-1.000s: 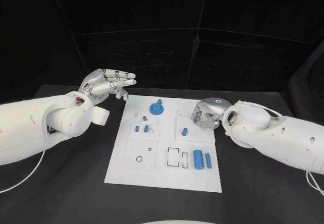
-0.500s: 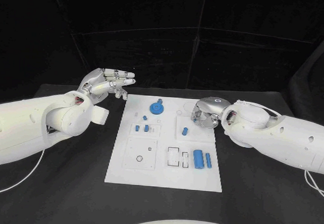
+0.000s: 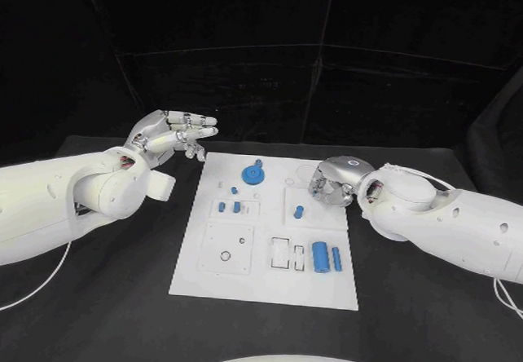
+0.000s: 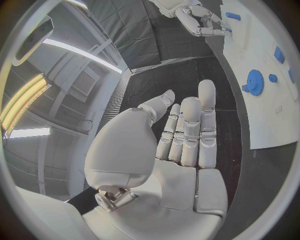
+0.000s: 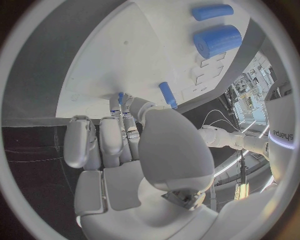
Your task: Assemble the parts on the task board
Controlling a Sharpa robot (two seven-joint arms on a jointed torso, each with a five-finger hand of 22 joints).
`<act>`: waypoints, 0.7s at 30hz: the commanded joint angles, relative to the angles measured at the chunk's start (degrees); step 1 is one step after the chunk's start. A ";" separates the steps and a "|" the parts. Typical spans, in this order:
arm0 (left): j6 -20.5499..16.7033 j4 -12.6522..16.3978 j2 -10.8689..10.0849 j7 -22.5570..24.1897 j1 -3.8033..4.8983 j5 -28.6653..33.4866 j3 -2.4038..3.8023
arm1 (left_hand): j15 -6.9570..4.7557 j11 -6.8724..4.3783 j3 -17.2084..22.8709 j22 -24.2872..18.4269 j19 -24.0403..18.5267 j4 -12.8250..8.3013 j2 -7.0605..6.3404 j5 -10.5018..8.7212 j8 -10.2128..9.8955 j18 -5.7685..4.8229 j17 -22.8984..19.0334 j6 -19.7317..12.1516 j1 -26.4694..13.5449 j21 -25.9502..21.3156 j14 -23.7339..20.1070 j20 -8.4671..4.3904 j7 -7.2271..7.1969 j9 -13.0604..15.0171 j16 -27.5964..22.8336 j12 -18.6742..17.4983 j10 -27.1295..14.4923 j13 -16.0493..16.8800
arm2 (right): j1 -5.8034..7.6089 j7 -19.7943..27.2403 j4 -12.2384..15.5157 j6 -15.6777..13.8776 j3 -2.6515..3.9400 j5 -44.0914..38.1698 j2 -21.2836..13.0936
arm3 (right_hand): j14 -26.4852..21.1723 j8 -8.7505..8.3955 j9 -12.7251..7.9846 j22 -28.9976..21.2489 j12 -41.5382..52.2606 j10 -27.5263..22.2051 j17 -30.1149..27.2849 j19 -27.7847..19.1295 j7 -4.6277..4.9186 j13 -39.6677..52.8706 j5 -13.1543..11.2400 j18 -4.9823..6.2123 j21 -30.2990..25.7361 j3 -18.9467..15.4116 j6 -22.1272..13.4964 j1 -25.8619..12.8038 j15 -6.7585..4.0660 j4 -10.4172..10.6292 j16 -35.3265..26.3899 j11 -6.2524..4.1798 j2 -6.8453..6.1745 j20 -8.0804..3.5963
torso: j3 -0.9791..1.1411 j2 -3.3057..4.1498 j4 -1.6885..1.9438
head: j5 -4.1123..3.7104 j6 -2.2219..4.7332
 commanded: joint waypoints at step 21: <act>-0.05 0.19 -0.52 0.06 0.08 0.35 0.05 | 0.14 0.11 -0.05 -0.08 -0.31 -0.71 0.02 0.16 -0.37 0.74 -0.23 -0.35 0.58 -0.37 -0.45 0.00 0.16 -0.01 0.00 0.45 -0.62 -0.08 | 0.17 2.00 8.59 -12.55 0.15 4.61 -4.61 | 1.65 -0.37 -0.12 0.67 -0.12 -0.16 0.01 0.79 0.27 -0.05 0.41 -0.80 0.69 1.17 -0.04 -0.43 -0.16 -1.24 0.37 0.25 -0.37 0.07 | -0.02 0.07 -0.13 | 0.34 0.04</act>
